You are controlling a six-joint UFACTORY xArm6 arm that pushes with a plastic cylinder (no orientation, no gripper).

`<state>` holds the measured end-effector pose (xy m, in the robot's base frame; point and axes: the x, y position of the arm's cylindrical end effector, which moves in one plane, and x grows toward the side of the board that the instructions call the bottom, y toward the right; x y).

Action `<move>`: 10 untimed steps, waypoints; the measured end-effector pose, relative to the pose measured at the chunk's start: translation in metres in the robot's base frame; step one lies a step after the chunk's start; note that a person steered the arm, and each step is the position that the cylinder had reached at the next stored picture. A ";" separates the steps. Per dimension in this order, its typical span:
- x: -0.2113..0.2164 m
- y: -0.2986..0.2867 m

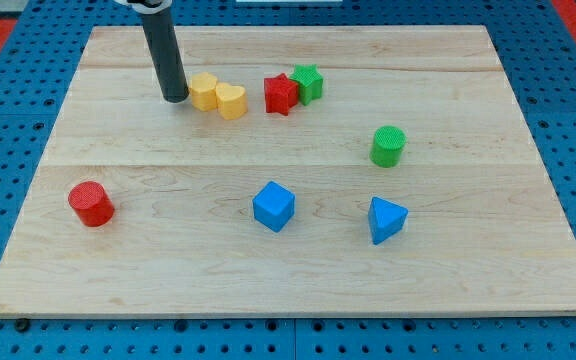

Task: Slide the green circle closer to the red star

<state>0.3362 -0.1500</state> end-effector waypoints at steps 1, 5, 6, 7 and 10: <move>0.033 -0.017; 0.084 0.155; 0.112 0.222; 0.142 0.272; 0.103 0.322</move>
<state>0.4390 0.1720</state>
